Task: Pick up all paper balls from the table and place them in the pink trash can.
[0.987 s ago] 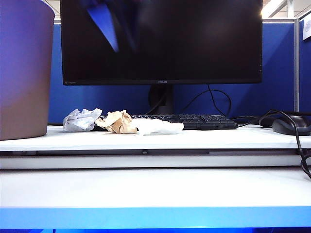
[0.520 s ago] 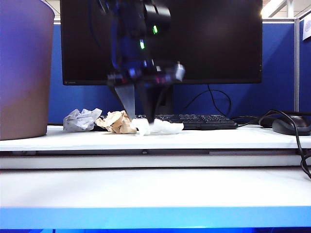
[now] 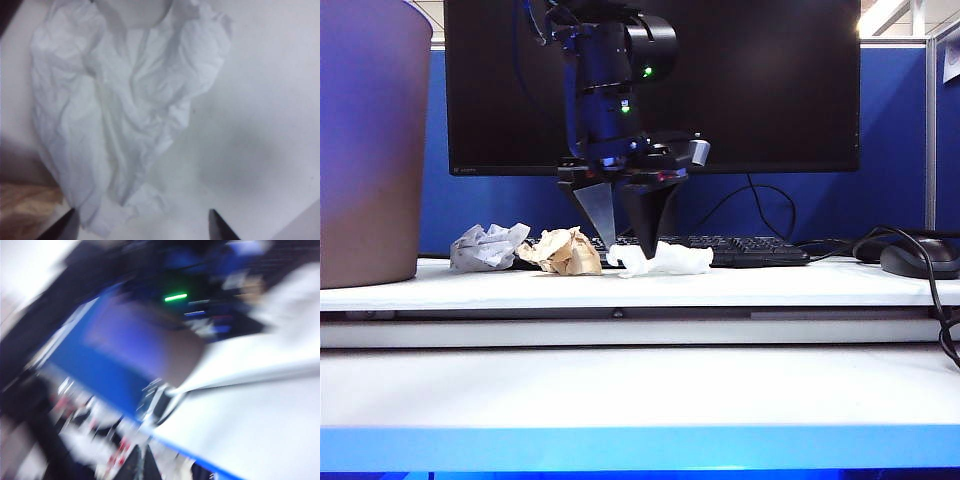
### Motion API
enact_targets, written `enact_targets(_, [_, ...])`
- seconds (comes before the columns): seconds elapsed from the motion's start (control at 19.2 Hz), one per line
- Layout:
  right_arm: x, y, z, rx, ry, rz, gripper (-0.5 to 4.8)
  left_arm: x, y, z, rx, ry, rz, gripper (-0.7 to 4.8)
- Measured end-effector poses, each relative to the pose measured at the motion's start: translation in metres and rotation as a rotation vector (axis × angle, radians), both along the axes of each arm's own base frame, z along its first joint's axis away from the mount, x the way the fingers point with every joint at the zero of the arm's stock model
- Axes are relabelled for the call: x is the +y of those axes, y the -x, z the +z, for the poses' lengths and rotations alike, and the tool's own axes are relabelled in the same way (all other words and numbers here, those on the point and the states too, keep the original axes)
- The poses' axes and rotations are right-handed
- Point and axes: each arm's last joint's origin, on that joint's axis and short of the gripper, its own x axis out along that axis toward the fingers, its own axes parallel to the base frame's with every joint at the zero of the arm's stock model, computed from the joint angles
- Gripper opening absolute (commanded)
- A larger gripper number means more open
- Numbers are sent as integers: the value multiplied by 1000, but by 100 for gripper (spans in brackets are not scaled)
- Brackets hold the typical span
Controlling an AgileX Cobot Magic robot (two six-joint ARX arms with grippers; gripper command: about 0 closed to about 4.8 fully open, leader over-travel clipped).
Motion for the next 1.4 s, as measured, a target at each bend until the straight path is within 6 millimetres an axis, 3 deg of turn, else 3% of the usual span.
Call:
enact_targets(0.57, [-1,-2,-5,52,2,-48,-5,-9,-12,6,-137,105,0,341])
enact_targets(0.83, [-1,-2,-5,51,2,-48,-5,-11,-19,-10,-116,89,6,325])
enact_targets(0.88, [-1,-2,-5,52,2,-48,-5,-11,-20,-13,-108,82,6,279])
enact_targets(0.99, [-1,-2,-5,51,2,-47,-5,-12,-20,-17,-96,72,2,43])
enact_targets(1.04, [-1,-2,-5,52,2,-48,-5,-12,-20,-17,-98,74,3,-3])
enact_targets(1.4, [-1,-2,-5,50,2,-47,-5,-8,-14,-10,-77,60,4,-5])
